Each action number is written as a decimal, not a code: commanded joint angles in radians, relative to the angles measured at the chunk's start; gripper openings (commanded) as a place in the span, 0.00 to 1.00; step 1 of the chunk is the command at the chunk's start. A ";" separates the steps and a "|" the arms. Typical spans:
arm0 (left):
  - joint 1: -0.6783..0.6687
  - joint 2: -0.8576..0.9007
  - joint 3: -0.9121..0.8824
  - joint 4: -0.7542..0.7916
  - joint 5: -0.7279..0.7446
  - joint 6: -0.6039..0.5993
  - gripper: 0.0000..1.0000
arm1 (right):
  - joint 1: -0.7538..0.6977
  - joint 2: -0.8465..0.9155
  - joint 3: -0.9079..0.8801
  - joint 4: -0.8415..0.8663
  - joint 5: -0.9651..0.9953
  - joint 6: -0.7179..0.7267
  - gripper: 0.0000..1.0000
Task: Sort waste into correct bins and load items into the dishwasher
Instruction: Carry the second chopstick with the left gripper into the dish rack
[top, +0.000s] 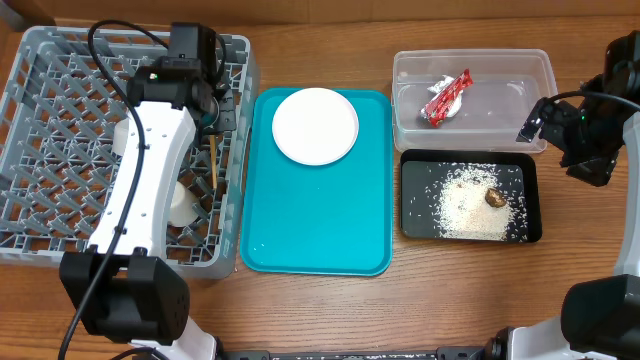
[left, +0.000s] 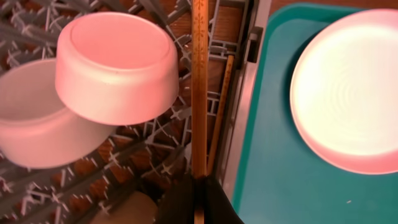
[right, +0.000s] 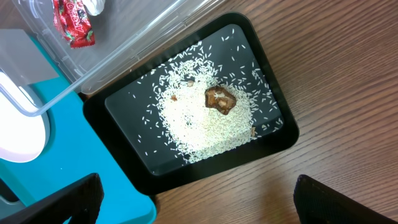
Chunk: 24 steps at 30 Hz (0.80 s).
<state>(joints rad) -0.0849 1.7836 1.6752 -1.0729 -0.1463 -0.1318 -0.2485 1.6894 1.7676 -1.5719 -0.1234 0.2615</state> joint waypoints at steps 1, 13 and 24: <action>-0.004 0.054 0.010 0.014 0.034 0.163 0.04 | -0.003 -0.018 0.001 -0.002 -0.002 -0.001 1.00; 0.002 0.127 0.009 0.039 0.031 0.163 0.04 | -0.003 -0.018 0.001 -0.005 -0.002 -0.001 1.00; 0.001 0.127 0.009 0.050 0.031 0.163 0.29 | -0.003 -0.018 0.001 -0.005 -0.002 -0.001 1.00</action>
<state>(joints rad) -0.0853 1.9041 1.6752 -1.0275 -0.1238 0.0231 -0.2481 1.6894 1.7676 -1.5791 -0.1238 0.2611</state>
